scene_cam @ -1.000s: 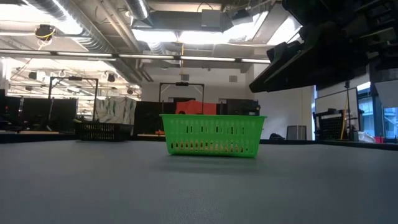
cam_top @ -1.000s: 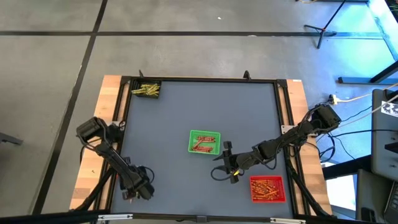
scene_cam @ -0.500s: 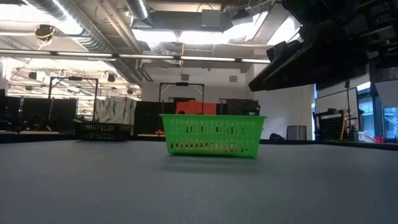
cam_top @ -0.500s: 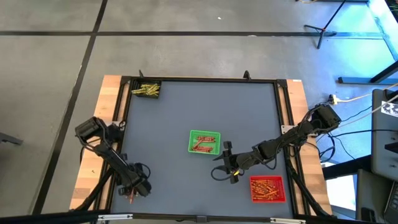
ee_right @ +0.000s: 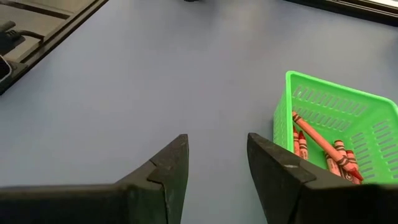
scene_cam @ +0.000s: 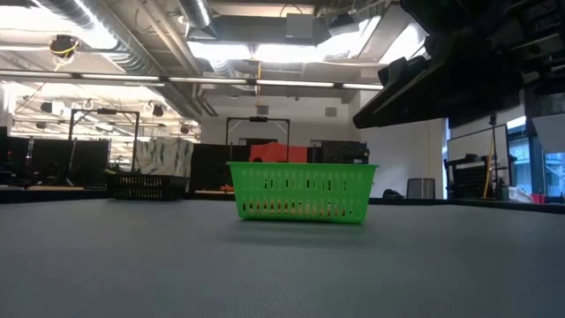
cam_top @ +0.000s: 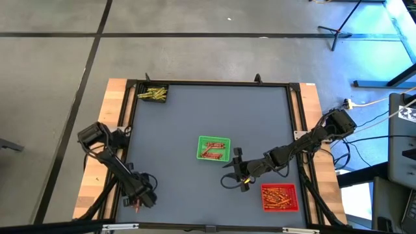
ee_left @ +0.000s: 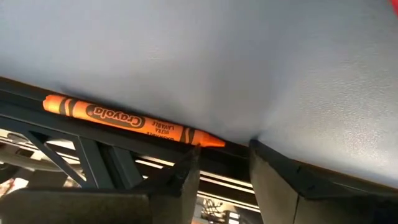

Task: Sort crayons
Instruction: Put the orange crayon into the red bin

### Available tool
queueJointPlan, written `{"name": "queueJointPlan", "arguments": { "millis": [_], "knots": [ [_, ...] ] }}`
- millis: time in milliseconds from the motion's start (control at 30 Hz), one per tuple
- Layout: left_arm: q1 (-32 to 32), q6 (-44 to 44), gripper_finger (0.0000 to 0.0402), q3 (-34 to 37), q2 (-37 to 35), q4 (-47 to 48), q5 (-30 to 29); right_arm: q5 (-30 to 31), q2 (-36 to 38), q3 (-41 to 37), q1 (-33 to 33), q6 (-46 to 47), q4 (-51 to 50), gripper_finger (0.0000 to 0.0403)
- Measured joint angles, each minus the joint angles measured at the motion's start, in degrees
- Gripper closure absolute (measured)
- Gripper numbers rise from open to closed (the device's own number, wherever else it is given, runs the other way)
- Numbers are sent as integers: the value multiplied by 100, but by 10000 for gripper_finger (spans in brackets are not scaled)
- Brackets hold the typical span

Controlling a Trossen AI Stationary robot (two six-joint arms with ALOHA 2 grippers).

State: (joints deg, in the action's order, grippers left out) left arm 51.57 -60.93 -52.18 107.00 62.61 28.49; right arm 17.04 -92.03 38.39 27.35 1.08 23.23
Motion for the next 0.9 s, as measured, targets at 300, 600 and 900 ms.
{"name": "queueJointPlan", "arguments": {
  "millis": [300,600,900],
  "knots": [
    [-61,-108,281,12,30,487,-735,-16,0,0,0,0,74,243],
    [-316,48,282,-857,42,2312,-2681,-15,0,0,0,-4,115,243],
    [-841,-136,282,-1963,-428,2741,-3934,-14,0,0,0,-4,115,243]
  ]
}}
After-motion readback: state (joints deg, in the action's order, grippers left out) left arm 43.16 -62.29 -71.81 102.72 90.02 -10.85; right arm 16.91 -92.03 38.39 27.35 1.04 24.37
